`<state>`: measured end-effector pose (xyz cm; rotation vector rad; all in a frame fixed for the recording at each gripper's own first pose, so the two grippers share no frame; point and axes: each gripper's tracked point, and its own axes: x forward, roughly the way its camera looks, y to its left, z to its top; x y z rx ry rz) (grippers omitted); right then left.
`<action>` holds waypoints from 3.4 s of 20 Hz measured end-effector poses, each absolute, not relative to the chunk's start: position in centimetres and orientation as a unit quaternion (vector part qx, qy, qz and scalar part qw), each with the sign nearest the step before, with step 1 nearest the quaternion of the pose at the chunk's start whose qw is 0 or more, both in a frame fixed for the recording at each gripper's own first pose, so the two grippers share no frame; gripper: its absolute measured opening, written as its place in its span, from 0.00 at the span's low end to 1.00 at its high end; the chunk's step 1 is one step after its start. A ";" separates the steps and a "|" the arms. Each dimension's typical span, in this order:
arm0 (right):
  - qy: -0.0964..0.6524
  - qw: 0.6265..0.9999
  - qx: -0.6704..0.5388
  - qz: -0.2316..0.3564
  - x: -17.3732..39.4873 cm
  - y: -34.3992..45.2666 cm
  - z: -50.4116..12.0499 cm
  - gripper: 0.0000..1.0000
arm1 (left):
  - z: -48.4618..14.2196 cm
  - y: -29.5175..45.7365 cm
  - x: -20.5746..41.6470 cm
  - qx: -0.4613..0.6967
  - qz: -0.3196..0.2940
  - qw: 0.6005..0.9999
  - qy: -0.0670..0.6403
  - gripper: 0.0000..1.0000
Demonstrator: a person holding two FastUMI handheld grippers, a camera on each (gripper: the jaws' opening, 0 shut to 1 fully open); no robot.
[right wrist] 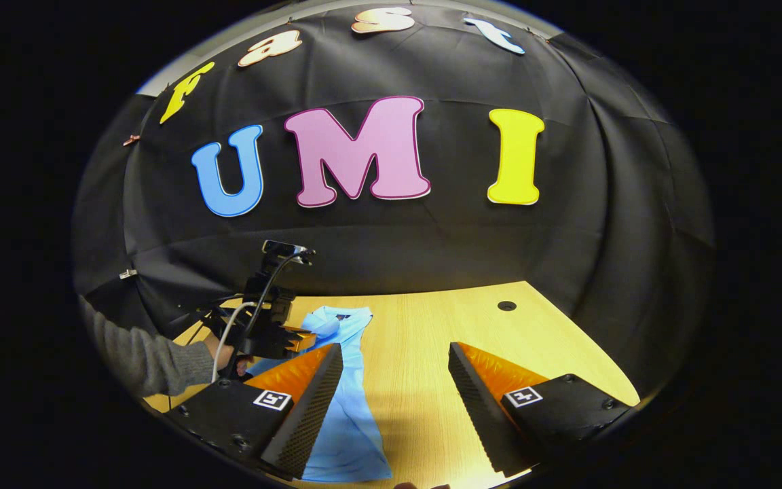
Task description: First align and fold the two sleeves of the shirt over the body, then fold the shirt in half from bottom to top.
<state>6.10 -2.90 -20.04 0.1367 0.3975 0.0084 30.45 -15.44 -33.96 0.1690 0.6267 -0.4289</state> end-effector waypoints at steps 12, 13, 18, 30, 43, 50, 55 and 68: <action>0.200 0.977 0.070 -0.009 4.0 -3.8 -20.0 0.98 | -38.2 -16.6 29.0 0.116 -0.215 0.901 0.358 0.45; 0.201 0.977 0.070 -0.008 3.9 -3.7 -19.9 0.97 | -38.2 -16.7 29.1 0.121 -0.214 0.902 0.354 0.55; 0.204 0.976 0.073 -0.010 3.4 -3.7 -20.0 0.97 | -37.9 -16.0 29.6 0.143 -0.196 0.910 0.336 0.79; 0.216 0.973 0.077 -0.002 2.3 -2.1 -19.5 0.97 | -27.5 -11.8 20.4 0.098 -0.195 0.947 0.234 0.98; 0.421 0.904 0.052 0.048 -5.8 2.3 -35.9 0.98 | -36.2 2.5 -2.3 0.053 -0.103 0.910 0.399 0.99; 0.486 0.872 0.044 0.038 -8.0 2.8 -41.2 0.98 | -40.7 5.6 -4.0 0.026 -0.071 0.886 0.457 0.99; 0.490 0.870 0.018 0.049 -8.2 2.7 -41.2 0.99 | -41.2 4.9 -4.0 0.008 -0.080 0.882 0.465 0.98; 0.487 0.870 0.051 0.057 -7.4 4.5 -41.4 0.12 | -41.0 3.2 -2.8 -0.009 -0.076 0.888 0.453 0.06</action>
